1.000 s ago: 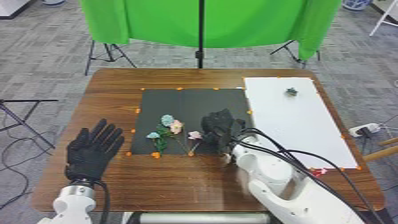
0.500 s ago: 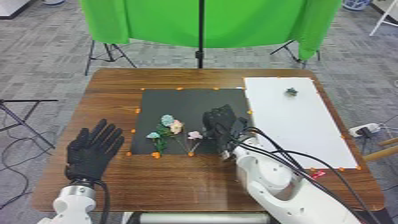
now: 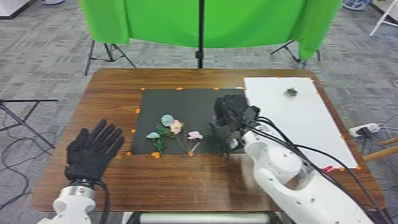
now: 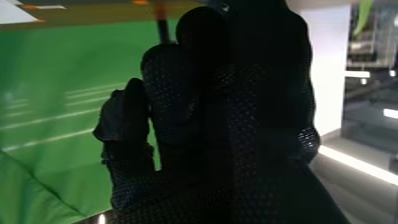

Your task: Arrange flowers

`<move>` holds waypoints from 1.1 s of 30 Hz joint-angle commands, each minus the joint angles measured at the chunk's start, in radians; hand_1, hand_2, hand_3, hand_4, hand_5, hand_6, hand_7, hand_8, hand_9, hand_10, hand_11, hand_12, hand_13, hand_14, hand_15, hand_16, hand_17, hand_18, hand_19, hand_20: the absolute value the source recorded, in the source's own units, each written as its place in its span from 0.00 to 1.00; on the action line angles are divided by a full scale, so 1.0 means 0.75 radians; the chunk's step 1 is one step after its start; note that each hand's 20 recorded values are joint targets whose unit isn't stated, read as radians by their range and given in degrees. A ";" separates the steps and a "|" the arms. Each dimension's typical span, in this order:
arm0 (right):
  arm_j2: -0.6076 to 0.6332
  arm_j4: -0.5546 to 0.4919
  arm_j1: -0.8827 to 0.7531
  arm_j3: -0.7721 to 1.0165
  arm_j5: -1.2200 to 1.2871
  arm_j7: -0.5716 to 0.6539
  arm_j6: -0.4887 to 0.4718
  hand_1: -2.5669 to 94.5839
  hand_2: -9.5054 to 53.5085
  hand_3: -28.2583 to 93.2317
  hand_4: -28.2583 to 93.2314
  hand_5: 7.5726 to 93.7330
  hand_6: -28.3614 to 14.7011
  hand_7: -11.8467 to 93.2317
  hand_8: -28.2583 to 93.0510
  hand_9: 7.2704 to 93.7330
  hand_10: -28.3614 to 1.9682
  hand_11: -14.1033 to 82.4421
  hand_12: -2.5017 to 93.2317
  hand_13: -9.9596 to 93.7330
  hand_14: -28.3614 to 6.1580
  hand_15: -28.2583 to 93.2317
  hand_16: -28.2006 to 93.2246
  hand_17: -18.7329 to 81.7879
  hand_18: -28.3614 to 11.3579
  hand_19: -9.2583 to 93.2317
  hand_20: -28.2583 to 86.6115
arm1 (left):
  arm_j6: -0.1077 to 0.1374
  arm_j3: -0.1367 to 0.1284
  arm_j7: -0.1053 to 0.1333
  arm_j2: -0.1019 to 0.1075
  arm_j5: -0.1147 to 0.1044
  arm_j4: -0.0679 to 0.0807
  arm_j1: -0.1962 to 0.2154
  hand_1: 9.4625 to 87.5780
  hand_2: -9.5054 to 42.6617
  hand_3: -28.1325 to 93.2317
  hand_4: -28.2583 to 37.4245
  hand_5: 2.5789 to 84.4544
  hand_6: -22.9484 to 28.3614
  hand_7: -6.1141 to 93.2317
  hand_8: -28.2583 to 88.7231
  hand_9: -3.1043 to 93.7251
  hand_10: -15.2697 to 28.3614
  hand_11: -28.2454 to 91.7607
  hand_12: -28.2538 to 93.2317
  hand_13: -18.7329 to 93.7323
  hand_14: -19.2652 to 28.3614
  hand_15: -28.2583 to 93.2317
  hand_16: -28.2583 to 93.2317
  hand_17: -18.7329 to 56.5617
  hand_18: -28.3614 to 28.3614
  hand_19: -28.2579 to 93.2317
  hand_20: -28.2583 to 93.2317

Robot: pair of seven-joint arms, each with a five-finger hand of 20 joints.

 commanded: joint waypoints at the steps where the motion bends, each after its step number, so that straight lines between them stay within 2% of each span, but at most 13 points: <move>1: 0.002 0.065 0.029 -0.006 -0.086 -0.025 -0.091 1.00 0.00 0.00 0.57 0.81 0.65 0.45 0.22 0.89 0.57 0.34 0.49 0.75 0.57 0.72 0.57 0.52 0.14 0.94 0.63 | -0.004 0.005 -0.006 -0.004 -0.009 0.006 0.022 0.24 0.44 0.87 0.00 0.49 0.67 0.14 0.17 0.40 0.74 0.41 0.31 0.41 0.78 0.54 0.16 0.14 0.79 0.57 0.35; 4: 0.003 0.062 0.026 -0.010 -0.103 -0.019 -0.109 1.00 0.00 0.00 0.55 0.80 0.65 0.44 0.21 0.88 0.57 0.33 0.48 0.74 0.57 0.72 0.57 0.52 0.14 0.94 0.63 | -0.001 0.005 -0.007 -0.005 -0.011 0.007 0.019 0.24 0.44 0.87 0.00 0.49 0.67 0.14 0.17 0.40 0.74 0.41 0.31 0.41 0.78 0.54 0.16 0.14 0.79 0.57 0.35; 7: 0.003 0.058 0.027 -0.009 -0.102 -0.021 -0.132 1.00 0.00 0.00 0.55 0.79 0.66 0.40 0.20 0.87 0.58 0.30 0.46 0.74 0.57 0.72 0.57 0.51 0.13 0.94 0.63 | 0.009 0.006 0.003 -0.004 -0.027 0.006 0.021 0.24 0.44 0.87 0.00 0.49 0.67 0.14 0.17 0.40 0.74 0.41 0.31 0.41 0.78 0.54 0.16 0.14 0.79 0.57 0.35; 8: 0.003 0.056 0.027 -0.006 -0.101 -0.020 -0.144 1.00 0.00 0.00 0.55 0.78 0.66 0.38 0.20 0.87 0.58 0.29 0.45 0.73 0.58 0.71 0.57 0.51 0.13 0.94 0.63 | 0.002 0.005 0.005 -0.003 -0.019 0.008 0.023 0.24 0.44 0.87 0.00 0.49 0.67 0.14 0.17 0.40 0.74 0.41 0.31 0.41 0.78 0.54 0.16 0.14 0.79 0.57 0.35; 13: 0.010 0.032 0.016 0.007 -0.093 -0.012 -0.161 1.00 0.00 0.00 0.55 0.77 0.67 0.33 0.20 0.86 0.58 0.26 0.43 0.73 0.58 0.70 0.57 0.50 0.14 0.93 0.62 | 0.015 0.004 0.020 -0.001 -0.032 -0.001 0.034 0.24 0.45 0.89 0.00 0.50 0.66 0.14 0.17 0.40 0.74 0.41 0.31 0.41 0.78 0.54 0.16 0.14 0.79 0.57 0.35; 15: 0.010 0.011 0.015 0.020 -0.094 -0.008 -0.222 1.00 0.00 0.00 0.53 0.73 0.68 0.30 0.14 0.84 0.58 0.25 0.42 0.72 0.58 0.70 0.57 0.50 0.13 0.93 0.62 | 0.012 0.005 0.024 -0.002 -0.041 -0.002 0.036 0.24 0.45 0.89 0.00 0.50 0.67 0.14 0.17 0.41 0.74 0.41 0.31 0.41 0.78 0.54 0.16 0.14 0.79 0.57 0.35; 19: 0.033 -0.037 -0.009 0.058 -0.066 0.032 -0.188 1.00 0.00 0.00 0.49 0.68 0.66 0.29 0.12 0.77 0.55 0.34 0.35 0.68 0.53 0.73 0.54 0.48 0.12 0.93 0.63 | 0.005 0.009 0.018 -0.004 -0.038 0.002 0.029 0.24 0.44 0.88 0.00 0.50 0.67 0.14 0.17 0.41 0.73 0.41 0.31 0.41 0.78 0.54 0.16 0.14 0.79 0.57 0.35; 21: 0.038 -0.072 -0.024 0.108 0.007 0.064 -0.223 1.00 0.00 0.00 0.46 0.67 0.65 0.28 0.12 0.74 0.54 0.38 0.33 0.67 0.51 0.75 0.52 0.48 0.12 0.93 0.63 | 0.006 0.008 0.019 -0.002 -0.038 0.002 0.030 0.24 0.44 0.88 0.00 0.49 0.67 0.14 0.17 0.41 0.74 0.41 0.31 0.41 0.78 0.54 0.16 0.14 0.79 0.57 0.35; 23: 0.048 -0.093 -0.033 0.164 0.049 0.105 -0.239 0.97 0.00 0.00 0.50 0.66 0.65 0.29 0.12 0.72 0.52 0.41 0.31 0.66 0.49 0.76 0.51 0.48 0.12 0.93 0.63 | 0.001 0.005 0.020 -0.005 -0.035 0.002 0.029 0.24 0.44 0.88 0.00 0.49 0.67 0.14 0.17 0.41 0.74 0.41 0.31 0.41 0.78 0.54 0.16 0.14 0.79 0.57 0.35; 26: 0.061 -0.039 -0.014 0.231 0.036 0.171 -0.154 0.93 0.00 0.00 0.59 0.65 0.64 0.28 0.12 0.70 0.46 0.44 0.25 0.65 0.48 0.75 0.48 0.47 0.12 0.92 0.62 | -0.006 0.005 0.022 -0.006 -0.030 0.003 0.030 0.24 0.44 0.88 0.00 0.49 0.67 0.14 0.17 0.41 0.74 0.41 0.31 0.41 0.78 0.54 0.16 0.14 0.79 0.57 0.35; 29: 0.086 0.032 0.021 0.290 0.028 0.219 -0.093 0.86 0.00 0.00 0.84 0.61 0.61 0.27 0.12 0.63 0.41 0.38 0.21 0.62 0.45 0.70 0.40 0.46 0.13 0.89 0.58 | -0.012 0.003 0.021 -0.008 -0.028 0.003 0.033 0.24 0.44 0.88 0.00 0.49 0.67 0.14 0.17 0.40 0.74 0.41 0.31 0.41 0.78 0.54 0.16 0.14 0.79 0.57 0.35; 31: 0.103 0.090 0.034 0.324 -0.011 0.227 -0.033 0.84 0.00 0.00 0.89 0.57 0.59 0.27 0.12 0.55 0.38 0.33 0.19 0.57 0.42 0.66 0.36 0.46 0.13 0.89 0.57 | -0.007 0.003 0.023 -0.007 -0.029 0.000 0.038 0.24 0.44 0.88 0.00 0.49 0.67 0.14 0.17 0.40 0.74 0.41 0.31 0.41 0.78 0.54 0.16 0.14 0.79 0.57 0.35; 33: 0.106 0.135 0.060 0.361 0.010 0.236 -0.096 0.83 0.00 0.00 0.90 0.53 0.59 0.26 0.12 0.50 0.38 0.30 0.18 0.53 0.41 0.64 0.35 0.46 0.12 0.91 0.57 | 0.009 0.005 0.032 -0.005 -0.037 -0.005 0.043 0.24 0.44 0.88 0.00 0.49 0.67 0.14 0.17 0.40 0.74 0.41 0.31 0.41 0.78 0.54 0.16 0.14 0.79 0.57 0.35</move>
